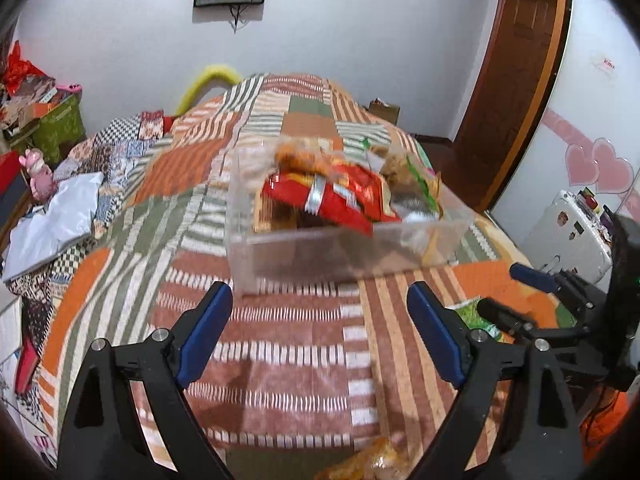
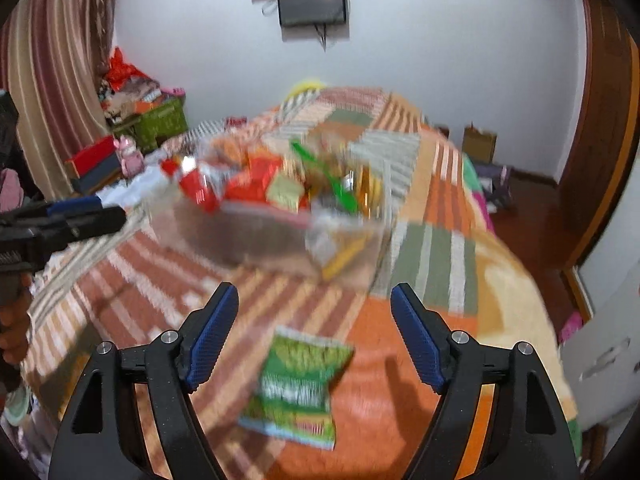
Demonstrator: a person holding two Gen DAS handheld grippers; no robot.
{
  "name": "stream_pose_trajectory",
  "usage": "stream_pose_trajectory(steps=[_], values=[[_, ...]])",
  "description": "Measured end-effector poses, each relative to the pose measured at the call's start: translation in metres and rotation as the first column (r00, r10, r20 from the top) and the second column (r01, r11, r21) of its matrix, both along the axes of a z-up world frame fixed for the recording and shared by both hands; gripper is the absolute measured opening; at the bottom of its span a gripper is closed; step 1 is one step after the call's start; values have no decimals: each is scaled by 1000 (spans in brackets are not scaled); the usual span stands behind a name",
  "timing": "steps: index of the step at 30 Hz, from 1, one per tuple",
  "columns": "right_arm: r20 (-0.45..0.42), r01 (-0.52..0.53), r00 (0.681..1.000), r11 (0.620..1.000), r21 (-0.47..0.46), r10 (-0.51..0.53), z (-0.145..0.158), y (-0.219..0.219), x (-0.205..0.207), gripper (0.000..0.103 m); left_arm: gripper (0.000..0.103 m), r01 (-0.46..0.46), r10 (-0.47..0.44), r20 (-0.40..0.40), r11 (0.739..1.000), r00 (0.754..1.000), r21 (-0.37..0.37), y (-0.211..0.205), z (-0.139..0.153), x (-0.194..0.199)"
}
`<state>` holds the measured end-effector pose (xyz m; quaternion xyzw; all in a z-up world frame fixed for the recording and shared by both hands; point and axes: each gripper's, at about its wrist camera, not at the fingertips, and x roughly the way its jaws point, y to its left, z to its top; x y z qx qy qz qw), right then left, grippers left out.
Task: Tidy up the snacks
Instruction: 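Grasp the cracker bag with the left tool while the right tool grasps the green pea bag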
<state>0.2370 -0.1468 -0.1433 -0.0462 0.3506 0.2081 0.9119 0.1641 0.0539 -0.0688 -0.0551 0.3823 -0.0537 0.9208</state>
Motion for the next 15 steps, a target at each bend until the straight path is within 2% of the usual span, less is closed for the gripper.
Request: stream_pose_trajectory(steps=[8,12,15], values=[[-101,-10,995,1000,-22,8,-36,-4,-8,74,89,10,-10,-55,1000,998,-6,-5,-25,-11],[-115,-2,993,1000,-7,2,-39,-10,-10,50,90,13,-14,-71,1000,997,-18,-8,-32,-15],[-102,-1,995,1000,-8,0,-39,-10,-17,48,89,16,-18,-83,1000,996,-20,-13,-35,-18]])
